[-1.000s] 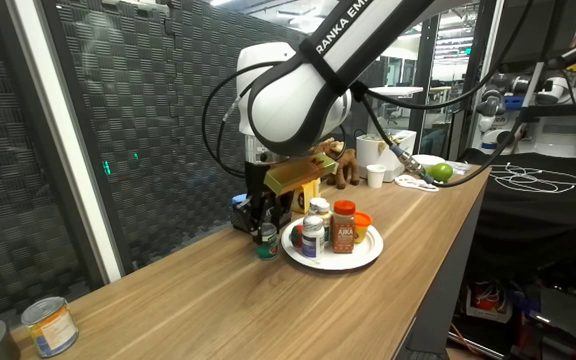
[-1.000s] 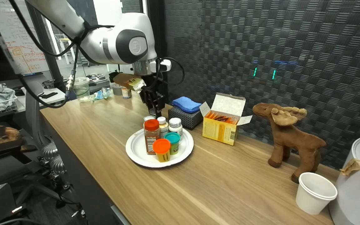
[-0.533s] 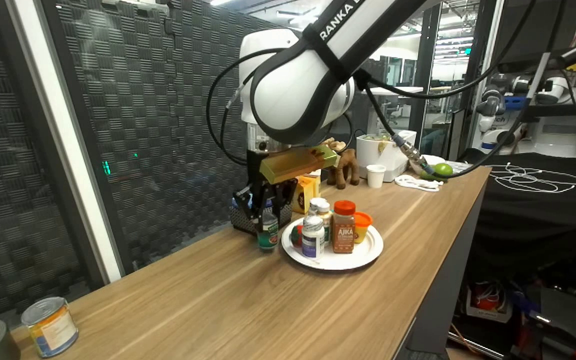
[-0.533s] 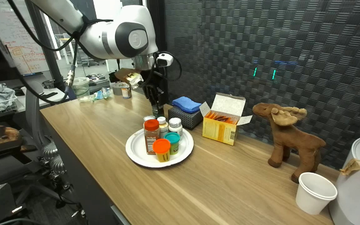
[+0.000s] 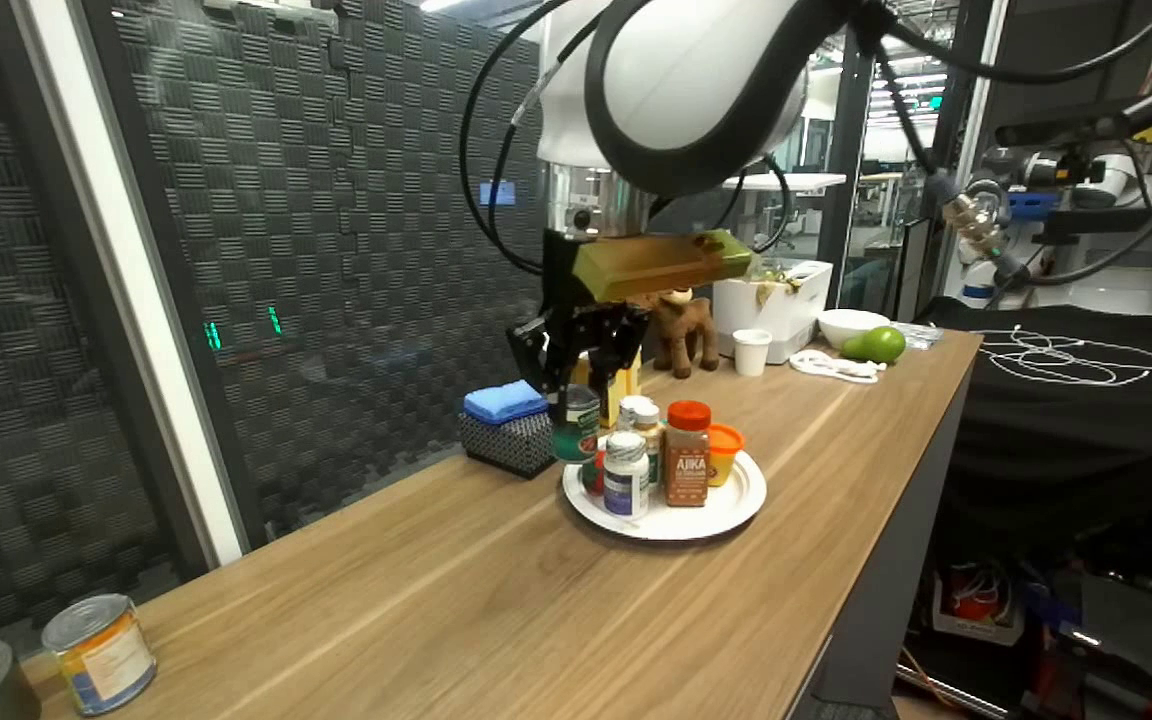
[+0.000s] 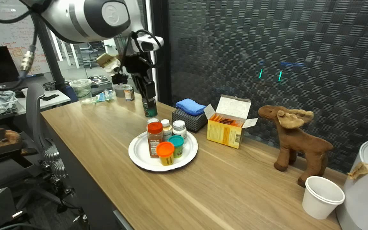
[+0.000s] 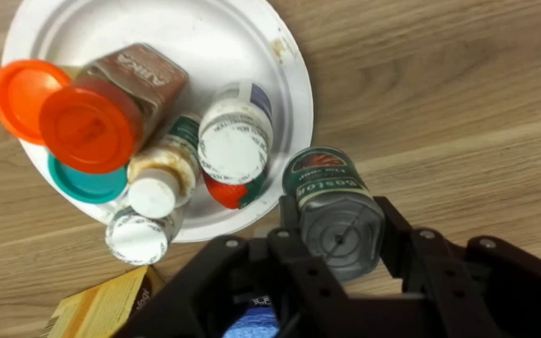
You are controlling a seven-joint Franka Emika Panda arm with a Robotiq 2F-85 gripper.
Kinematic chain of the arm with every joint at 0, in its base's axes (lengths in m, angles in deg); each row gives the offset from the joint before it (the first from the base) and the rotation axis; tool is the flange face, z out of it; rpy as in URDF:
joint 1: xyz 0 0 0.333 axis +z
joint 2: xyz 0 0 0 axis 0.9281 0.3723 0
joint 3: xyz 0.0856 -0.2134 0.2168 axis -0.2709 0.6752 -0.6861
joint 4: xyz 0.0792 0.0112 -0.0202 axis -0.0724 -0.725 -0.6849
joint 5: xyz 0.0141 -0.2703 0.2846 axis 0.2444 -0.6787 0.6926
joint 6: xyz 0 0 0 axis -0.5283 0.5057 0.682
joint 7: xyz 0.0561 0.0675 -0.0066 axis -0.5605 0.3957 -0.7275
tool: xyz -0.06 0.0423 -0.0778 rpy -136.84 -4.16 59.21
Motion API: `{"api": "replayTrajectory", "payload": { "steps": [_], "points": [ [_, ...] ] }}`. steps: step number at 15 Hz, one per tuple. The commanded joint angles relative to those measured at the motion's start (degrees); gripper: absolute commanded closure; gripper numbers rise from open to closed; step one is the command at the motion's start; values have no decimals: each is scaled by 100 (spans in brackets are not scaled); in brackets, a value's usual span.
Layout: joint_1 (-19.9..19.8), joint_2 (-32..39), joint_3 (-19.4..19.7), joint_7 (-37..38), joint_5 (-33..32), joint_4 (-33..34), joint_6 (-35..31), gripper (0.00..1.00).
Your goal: Put the plush toy and all the containers on the white plate
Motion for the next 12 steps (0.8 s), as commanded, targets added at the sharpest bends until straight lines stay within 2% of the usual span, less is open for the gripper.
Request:
{"api": "replayTrajectory", "payload": {
  "steps": [1,7,12],
  "points": [
    [-38,-1010,-133,335,46,-1114,-259,82],
    [-244,-1852,-413,859,-98,-2119,-518,82],
    [-491,-1611,-652,1827,-593,-2297,-1245,82]
  ]
}}
